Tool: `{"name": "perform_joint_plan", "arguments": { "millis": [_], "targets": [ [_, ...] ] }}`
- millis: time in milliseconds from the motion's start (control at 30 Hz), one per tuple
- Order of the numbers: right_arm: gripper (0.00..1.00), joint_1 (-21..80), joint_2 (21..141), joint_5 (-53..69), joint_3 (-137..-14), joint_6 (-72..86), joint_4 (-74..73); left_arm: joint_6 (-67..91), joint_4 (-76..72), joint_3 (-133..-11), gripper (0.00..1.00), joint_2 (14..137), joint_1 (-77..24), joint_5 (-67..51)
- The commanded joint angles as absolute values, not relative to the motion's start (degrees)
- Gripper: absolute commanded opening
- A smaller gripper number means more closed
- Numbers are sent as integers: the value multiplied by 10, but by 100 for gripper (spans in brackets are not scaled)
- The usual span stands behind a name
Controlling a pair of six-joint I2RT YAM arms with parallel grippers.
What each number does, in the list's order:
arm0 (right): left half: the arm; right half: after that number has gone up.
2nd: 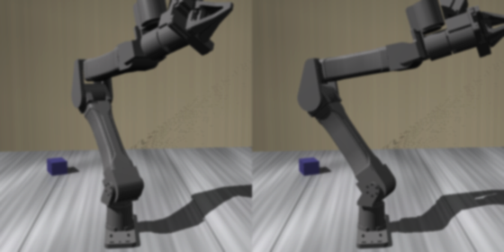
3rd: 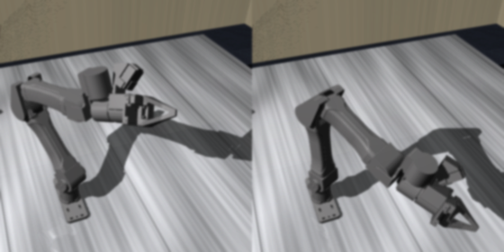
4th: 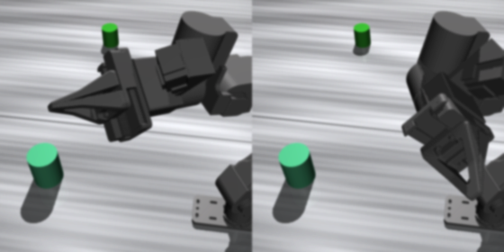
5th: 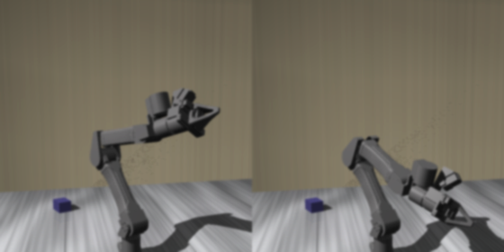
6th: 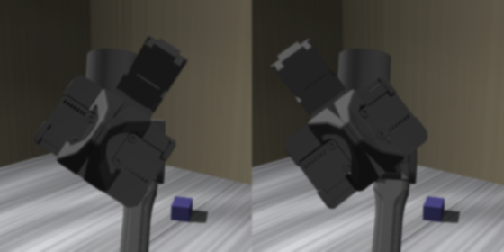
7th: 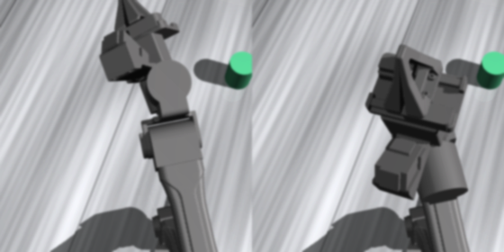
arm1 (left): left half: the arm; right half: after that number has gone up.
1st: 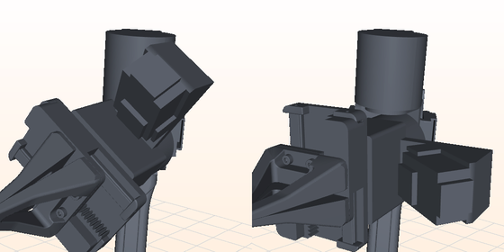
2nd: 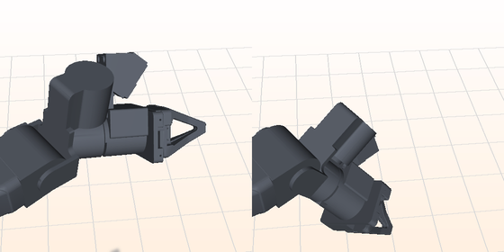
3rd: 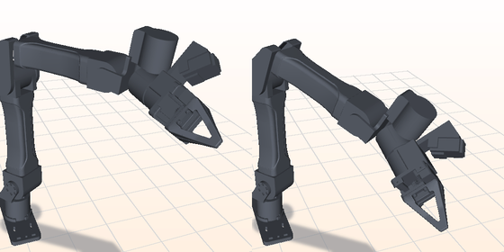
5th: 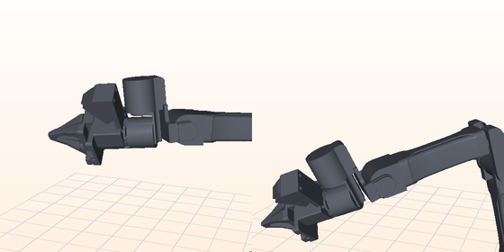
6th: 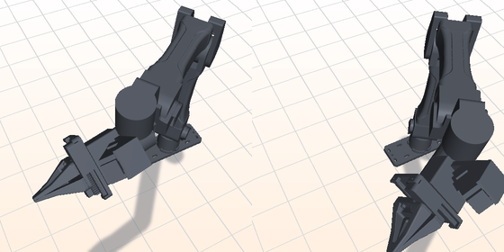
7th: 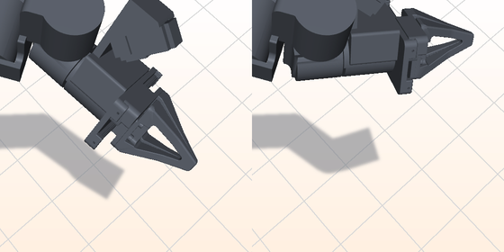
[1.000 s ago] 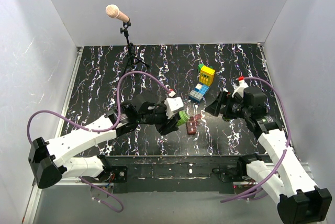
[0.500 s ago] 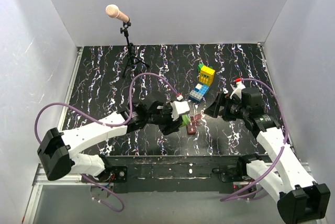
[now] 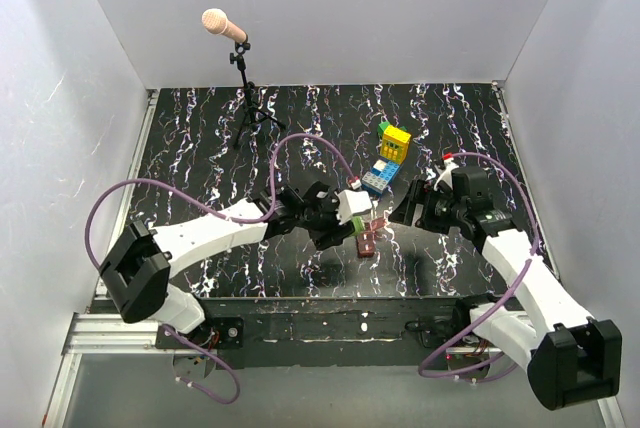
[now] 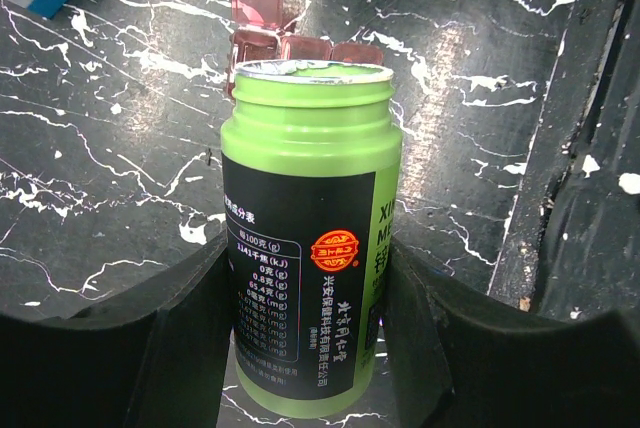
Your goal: Sort the pills into containers
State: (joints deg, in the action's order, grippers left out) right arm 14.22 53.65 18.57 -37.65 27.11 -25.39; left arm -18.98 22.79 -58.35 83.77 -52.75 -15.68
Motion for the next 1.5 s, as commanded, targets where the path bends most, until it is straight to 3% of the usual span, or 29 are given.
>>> {"name": "perform_joint_plan", "arguments": {
  "millis": [0,433,1467],
  "targets": [
    [89,136,562,204,-370,280,-214,-218,233,-618,0,846,-518,-158],
    [78,116,678,285,-372,286,-154,-273,280,-685,0,932,-502,-159],
    [79,66,729,332,-360,275,-136,-331,398,-805,0,1050,-499,-141]
  ]
}}
